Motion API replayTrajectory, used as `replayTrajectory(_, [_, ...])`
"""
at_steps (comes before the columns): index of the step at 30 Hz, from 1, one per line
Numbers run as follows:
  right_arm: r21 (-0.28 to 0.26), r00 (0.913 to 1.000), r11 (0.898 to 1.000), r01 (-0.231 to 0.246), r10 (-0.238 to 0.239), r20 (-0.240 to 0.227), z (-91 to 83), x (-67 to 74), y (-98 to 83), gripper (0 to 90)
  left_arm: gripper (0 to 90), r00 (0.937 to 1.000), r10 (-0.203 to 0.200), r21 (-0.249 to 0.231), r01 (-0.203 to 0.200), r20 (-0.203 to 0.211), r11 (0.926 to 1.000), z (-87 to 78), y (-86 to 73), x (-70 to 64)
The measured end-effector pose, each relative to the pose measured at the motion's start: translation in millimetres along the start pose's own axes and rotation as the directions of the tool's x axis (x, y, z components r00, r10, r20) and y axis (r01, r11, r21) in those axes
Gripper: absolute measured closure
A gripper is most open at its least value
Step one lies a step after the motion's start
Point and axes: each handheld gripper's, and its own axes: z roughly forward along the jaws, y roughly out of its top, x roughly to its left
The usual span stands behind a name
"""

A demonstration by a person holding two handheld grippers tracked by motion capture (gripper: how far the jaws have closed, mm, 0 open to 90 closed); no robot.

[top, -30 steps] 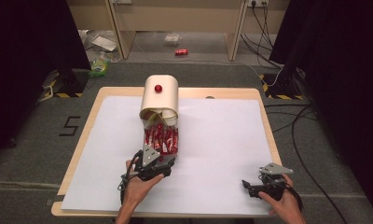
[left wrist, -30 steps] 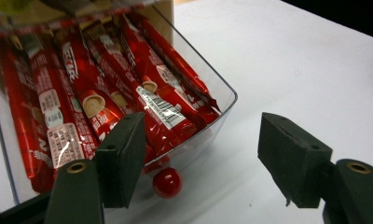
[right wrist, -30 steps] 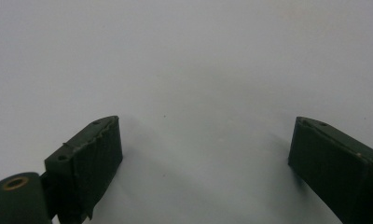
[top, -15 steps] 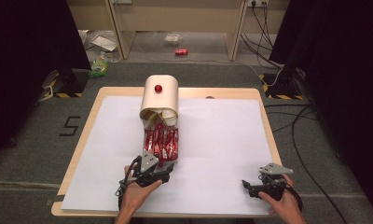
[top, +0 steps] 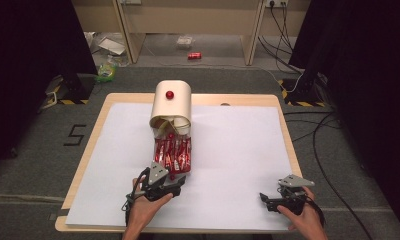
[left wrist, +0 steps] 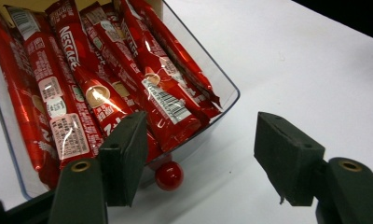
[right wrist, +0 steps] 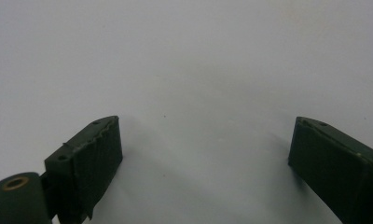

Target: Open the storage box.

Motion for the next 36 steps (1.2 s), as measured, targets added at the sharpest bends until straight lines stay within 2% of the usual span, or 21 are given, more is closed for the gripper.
replayTrajectory(7, [0.000, 1.0000, 1.000, -0.001, 0.001, 0.000, 0.0, 0.0, 0.1, 10.1, 35.2, 0.9999, -0.011, -0.032, 0.011, -0.006, 0.9994, -2.5, -2.8, -0.9])
replayTrajectory(10, [0.000, 1.0000, 1.000, -0.001, 0.001, -0.001, 0.0, -0.1, 0.1, 10.0, 35.4, 1.0000, -0.005, -0.028, 0.005, -0.004, 0.9996, -2.6, -2.4, -0.3])
replayTrajectory(16, [0.000, 1.0000, 1.000, -0.001, 0.001, -0.001, 0.1, -0.1, 0.1, 10.0, 33.9, 0.9994, -0.035, -0.031, 0.035, -0.002, 0.9989, -2.0, -2.2, 6.6])
replayTrajectory(23, [0.000, 1.0000, 1.000, -0.001, 0.001, -0.002, 0.0, -0.1, 0.0, 9.9, 33.2, 0.9987, -0.049, -0.061, 0.048, -0.013, 0.9970, -5.9, 5.7, 14.7])
replayTrajectory(32, [-0.001, 1.0000, 1.000, -0.002, 0.002, -0.003, 0.0, -0.1, 0.0, 9.9, 31.4, 0.9975, -0.061, -0.069, 0.059, -0.034, 0.9959, -1.2, 15.0, 19.6])
replayTrajectory(36, [-0.001, 1.0000, 1.000, -0.001, 0.001, -0.002, 0.0, -0.1, 0.0, 9.9, 30.2, 0.9972, -0.054, -0.067, 0.050, -0.051, 0.9965, -0.1, 19.1, 23.3])
